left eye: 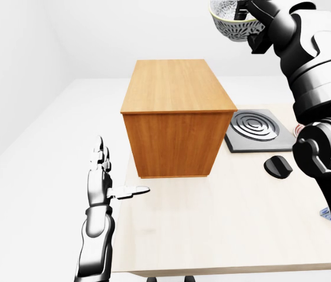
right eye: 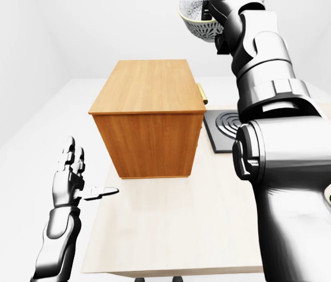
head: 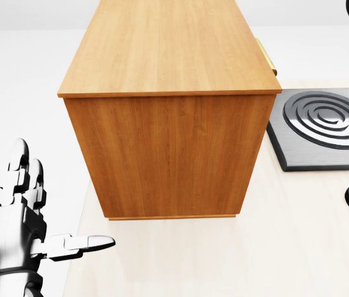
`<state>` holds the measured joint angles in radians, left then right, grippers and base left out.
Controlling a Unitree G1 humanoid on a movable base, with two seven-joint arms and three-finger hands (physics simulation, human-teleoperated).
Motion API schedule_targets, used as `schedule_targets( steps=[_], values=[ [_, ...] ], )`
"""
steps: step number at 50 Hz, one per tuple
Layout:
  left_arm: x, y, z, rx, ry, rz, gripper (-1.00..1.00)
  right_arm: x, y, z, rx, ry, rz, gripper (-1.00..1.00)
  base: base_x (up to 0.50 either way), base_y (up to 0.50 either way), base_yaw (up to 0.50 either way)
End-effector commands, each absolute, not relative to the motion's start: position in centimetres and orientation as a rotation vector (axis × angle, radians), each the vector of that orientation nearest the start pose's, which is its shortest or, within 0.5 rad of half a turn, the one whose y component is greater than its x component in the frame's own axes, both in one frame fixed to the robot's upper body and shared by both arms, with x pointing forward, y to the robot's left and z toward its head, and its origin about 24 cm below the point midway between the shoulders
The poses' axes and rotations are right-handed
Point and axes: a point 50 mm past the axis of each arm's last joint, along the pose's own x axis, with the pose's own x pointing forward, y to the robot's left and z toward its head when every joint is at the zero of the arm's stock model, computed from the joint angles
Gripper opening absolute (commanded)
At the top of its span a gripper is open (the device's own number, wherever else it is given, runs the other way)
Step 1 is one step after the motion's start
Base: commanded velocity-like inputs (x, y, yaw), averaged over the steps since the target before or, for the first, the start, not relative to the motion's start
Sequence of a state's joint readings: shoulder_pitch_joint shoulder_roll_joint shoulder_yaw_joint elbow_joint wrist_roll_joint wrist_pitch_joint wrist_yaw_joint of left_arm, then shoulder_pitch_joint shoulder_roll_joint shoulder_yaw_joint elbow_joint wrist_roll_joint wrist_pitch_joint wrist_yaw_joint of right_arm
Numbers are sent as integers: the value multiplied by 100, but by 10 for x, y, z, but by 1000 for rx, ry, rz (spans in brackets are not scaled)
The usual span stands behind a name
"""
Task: Put the bowl on the top of the cabinet.
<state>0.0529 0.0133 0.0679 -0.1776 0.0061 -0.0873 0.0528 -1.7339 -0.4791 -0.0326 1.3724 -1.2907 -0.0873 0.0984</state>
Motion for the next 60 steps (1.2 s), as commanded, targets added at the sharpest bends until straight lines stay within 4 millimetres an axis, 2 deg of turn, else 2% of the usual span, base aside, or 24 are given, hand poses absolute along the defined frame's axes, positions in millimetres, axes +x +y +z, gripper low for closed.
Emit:
schedule_targets(
  steps=[1, 19, 29, 42, 60],
  values=[
    [240, 173, 79, 25, -214, 124, 100, 409, -150, 397, -1575, -332, -222, -100, 0, 0, 0],
    [239, 172, 79, 23, -213, 120, 100, 410, -104, 390, -1628, -412, -139, -100, 0, 0, 0],
    [241, 174, 79, 20, -216, 128, 100, 415, -88, 371, -1655, -417, -87, -100, 0, 0, 0],
    [240, 173, 80, 20, -220, 124, 100, 417, -84, 362, -1668, -412, -63, -100, 0, 0, 0],
    [239, 171, 79, 22, -217, 110, 100, 423, -83, 336, -1687, -377, -25, -100, 0, 0, 0]
  ],
)
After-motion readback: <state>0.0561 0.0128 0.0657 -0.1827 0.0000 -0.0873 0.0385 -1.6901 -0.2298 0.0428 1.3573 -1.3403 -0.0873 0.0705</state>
